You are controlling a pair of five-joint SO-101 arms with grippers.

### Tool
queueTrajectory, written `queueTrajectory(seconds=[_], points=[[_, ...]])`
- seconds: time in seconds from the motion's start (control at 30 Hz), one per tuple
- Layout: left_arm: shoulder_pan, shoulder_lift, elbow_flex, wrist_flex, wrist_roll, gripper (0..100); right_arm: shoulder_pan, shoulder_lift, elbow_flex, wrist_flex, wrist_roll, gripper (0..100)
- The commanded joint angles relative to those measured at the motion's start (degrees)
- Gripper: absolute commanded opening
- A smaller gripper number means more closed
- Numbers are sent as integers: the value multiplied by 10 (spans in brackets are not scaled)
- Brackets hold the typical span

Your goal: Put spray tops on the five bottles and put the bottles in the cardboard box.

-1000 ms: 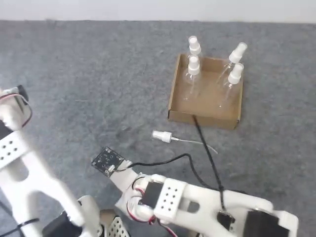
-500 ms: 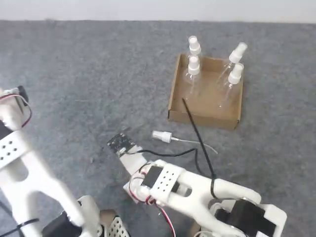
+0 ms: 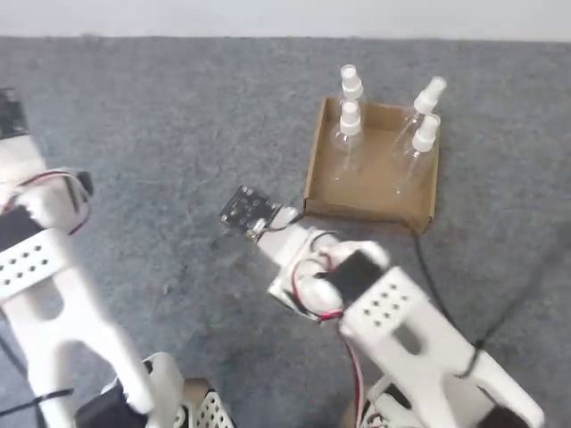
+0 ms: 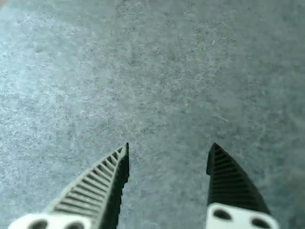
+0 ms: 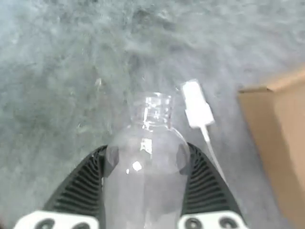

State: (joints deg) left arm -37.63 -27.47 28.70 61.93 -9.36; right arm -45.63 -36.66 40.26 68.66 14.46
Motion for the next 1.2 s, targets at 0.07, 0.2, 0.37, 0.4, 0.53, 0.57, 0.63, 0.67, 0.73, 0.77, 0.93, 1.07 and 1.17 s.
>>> queueTrajectory(seconds=[0.07, 0.2, 0.37, 0.4, 0.53, 0.57, 0.63, 0.67, 0.73, 0.77, 0.93, 1.07, 1.17], points=[[107, -8, -11, 78, -2, 243, 93, -50, -217, 244, 51, 6], [205, -62, 29, 105, -2, 242, 215, -50, -274, 313, 105, 6], [368, -177, 156, 95, -2, 242, 422, -44, -242, 287, 196, 6], [403, -192, 176, 94, -1, 242, 461, -41, -226, 270, 218, 6], [509, -198, 219, 76, 33, 245, 619, -11, -142, 158, 295, 6], [528, -191, 224, 68, 38, 245, 653, 2, -121, 123, 306, 6], [557, -171, 230, 31, 47, 245, 707, 32, -87, 60, 327, 6], [569, -158, 231, 9, 55, 245, 728, 51, -75, 32, 341, 6], [585, -122, 230, -30, 74, 245, 761, 93, -67, -14, 365, 6], [595, -100, 229, -47, 80, 245, 773, 116, -68, -31, 369, 6], [630, 26, 228, -120, 100, 242, 810, 223, -75, -125, 372, 6], [630, 98, 213, -149, 111, 242, 813, 291, -75, -175, 372, 6], [629, 123, 204, -149, 111, 242, 813, 320, -75, -199, 372, 6]])
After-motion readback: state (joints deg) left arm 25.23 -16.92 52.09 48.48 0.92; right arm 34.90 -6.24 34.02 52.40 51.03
